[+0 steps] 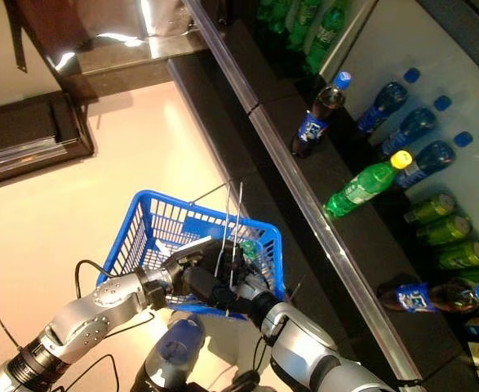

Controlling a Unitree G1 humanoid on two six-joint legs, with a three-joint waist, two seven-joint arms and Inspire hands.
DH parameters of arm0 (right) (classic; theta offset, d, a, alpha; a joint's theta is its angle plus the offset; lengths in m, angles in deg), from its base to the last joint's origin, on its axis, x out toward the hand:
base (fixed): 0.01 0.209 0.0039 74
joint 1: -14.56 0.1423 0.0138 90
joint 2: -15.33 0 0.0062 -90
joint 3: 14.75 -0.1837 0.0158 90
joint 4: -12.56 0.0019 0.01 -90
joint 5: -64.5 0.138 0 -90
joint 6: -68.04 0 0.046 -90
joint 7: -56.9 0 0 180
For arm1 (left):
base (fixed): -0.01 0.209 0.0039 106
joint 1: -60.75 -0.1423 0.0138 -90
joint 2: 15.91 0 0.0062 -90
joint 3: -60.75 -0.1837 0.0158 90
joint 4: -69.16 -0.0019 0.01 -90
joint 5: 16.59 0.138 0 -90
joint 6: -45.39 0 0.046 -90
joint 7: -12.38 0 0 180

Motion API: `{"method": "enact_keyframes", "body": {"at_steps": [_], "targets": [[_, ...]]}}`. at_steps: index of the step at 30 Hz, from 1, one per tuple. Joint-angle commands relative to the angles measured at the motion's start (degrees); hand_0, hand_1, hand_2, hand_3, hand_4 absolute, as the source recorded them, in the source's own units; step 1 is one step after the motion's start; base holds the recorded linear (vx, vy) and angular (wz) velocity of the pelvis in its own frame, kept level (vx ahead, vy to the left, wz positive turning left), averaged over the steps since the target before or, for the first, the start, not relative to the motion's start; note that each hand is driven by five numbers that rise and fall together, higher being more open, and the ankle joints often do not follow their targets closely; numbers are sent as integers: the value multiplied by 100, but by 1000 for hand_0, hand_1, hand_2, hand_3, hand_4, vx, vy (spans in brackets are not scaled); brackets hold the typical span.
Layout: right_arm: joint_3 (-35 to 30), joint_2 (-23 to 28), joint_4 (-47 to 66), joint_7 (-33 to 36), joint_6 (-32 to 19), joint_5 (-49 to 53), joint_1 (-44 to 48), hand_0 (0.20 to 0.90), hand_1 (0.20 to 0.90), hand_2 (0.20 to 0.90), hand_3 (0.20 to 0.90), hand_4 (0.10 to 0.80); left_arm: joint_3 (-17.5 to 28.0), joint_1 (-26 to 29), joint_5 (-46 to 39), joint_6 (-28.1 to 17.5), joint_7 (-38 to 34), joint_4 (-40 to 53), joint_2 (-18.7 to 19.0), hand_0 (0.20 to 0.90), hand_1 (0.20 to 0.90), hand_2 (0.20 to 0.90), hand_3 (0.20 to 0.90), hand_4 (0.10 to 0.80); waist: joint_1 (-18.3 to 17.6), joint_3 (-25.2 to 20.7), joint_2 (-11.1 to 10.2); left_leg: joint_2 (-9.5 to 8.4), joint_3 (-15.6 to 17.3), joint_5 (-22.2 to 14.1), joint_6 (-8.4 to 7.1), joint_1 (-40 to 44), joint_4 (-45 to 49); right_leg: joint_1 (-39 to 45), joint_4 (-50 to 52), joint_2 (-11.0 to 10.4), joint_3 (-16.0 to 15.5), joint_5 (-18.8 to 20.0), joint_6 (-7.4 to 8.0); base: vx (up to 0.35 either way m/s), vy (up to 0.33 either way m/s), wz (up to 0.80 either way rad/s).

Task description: Pick up the drink and place into the basket.

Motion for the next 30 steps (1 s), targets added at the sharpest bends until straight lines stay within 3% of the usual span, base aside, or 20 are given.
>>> {"method": "enact_keyframes", "body": {"at_steps": [1,10,14,30], "targets": [[207,-1098,447,450,-414,338,428,900,900,900,900,800,-53,1908,-417,-1806,100,1550,-2469,300,300,300,200,100,-402,-813,-34,-109,278,278,656,180,-300,-13,-35,321,25,602,-478,-16,101,-17],[11,-729,1768,825,0,648,401,900,900,900,900,800,1,2298,-85,-2026,-781,1243,-2701,300,300,300,200,100,-856,-906,-14,2,574,211,626,312,-297,-113,71,312,297,552,-472,-1,57,-15],[-30,-439,2479,681,284,479,182,900,900,900,900,800,150,2337,113,-2133,-1008,1182,-2751,300,300,300,200,100,-1110,-927,6,67,747,202,626,342,-310,-197,111,310,420,542,-481,-23,54,-12],[-506,15,3127,1066,160,831,-329,900,900,900,900,800,463,2360,633,-2673,-1590,953,-2786,300,300,300,200,100,-1415,-875,8,171,1008,163,609,373,-246,-285,190,319,626,514,-504,-16,19,-9]]}}
